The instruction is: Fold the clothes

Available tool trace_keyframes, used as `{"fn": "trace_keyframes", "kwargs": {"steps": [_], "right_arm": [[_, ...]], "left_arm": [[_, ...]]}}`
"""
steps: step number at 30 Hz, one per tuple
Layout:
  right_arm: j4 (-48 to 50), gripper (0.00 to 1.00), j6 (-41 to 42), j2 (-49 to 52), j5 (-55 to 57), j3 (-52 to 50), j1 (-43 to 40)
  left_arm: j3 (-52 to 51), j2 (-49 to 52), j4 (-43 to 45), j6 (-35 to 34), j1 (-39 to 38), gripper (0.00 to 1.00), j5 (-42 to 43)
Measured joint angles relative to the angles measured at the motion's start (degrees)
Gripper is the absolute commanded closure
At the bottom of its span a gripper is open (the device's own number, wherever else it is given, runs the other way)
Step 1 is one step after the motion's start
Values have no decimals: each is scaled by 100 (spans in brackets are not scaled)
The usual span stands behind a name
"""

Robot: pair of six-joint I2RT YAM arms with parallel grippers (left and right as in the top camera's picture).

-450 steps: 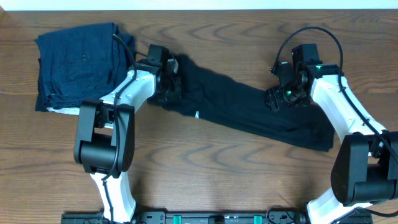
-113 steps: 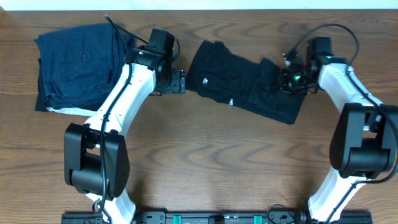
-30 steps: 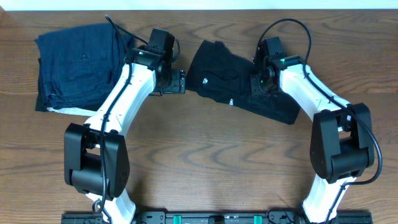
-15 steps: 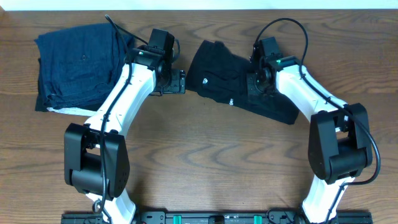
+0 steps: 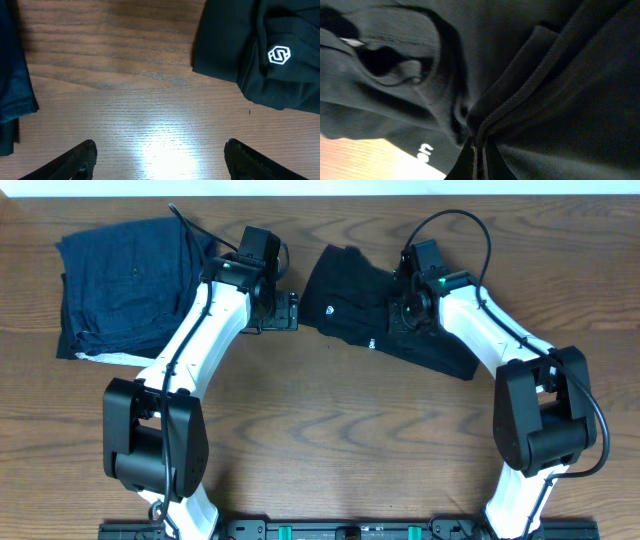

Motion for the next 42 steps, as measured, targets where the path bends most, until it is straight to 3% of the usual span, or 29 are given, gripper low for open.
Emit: {"fn": "trace_keyframes", "kwargs": {"steps": [1, 10, 14, 18, 22, 32, 42], "right_arm": [[15, 66, -4, 0, -76, 0, -4], [22, 57, -315, -2, -723, 0, -131], [2, 63, -520, -68, -1141, 0, -363], [-179, 83, -645, -256, -1305, 0, -734], [-546, 95, -656, -326, -1349, 0, -1043], [-643, 98, -662, -326, -1246, -173, -1075], [240, 98, -636, -326, -1045, -1099, -1064]], "left_arm": [[0, 0, 0, 0, 2, 16, 0], [0, 0, 0, 0, 2, 17, 0], [0, 0, 0, 0, 0, 17, 0], [0, 0, 0, 0, 0, 17, 0], [-2, 0, 0, 0, 2, 16, 0], [-2, 0, 2, 0, 0, 17, 0], [-2, 0, 0, 0, 0, 16, 0]]}}
